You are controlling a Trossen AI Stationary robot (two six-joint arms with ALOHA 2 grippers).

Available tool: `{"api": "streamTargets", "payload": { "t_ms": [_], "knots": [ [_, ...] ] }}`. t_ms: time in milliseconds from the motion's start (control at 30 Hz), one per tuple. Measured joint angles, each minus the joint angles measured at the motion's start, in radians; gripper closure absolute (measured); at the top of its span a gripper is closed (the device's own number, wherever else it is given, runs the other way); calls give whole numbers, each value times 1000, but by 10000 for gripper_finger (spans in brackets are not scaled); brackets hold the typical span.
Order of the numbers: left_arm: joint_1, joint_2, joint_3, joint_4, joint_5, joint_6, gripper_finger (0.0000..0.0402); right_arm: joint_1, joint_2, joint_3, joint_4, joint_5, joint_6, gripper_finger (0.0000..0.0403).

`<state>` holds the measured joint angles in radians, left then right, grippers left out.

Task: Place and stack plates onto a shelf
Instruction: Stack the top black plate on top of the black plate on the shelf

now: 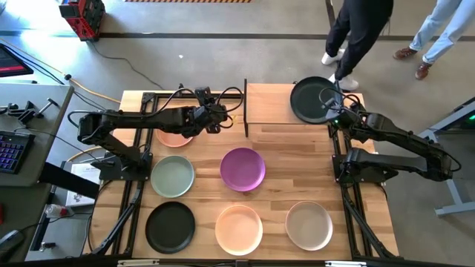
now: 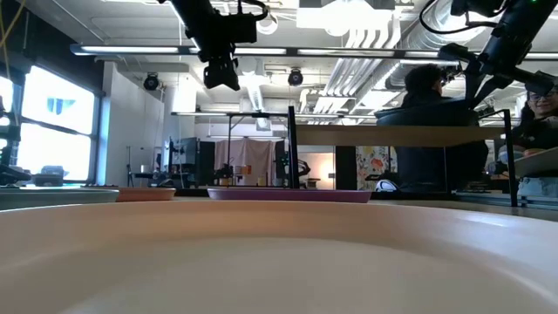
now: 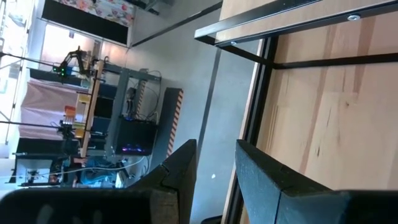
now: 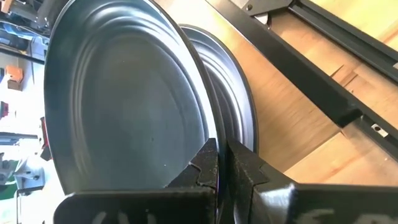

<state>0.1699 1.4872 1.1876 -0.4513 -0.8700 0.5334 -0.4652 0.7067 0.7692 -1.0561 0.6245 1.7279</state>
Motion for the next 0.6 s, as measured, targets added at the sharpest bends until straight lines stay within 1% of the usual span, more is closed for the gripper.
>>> {"api": "streamTargets", "payload": {
  "t_ms": [133,433,600],
  "knots": [
    [0,0,0,0,7,2,300,0,0,0,0,0,0,402],
    [0,0,0,0,8,3,300,0,0,0,0,55,25,402],
    [0,0,0,0,8,2,300,0,0,0,-1,54,22,402]
  ]
}}
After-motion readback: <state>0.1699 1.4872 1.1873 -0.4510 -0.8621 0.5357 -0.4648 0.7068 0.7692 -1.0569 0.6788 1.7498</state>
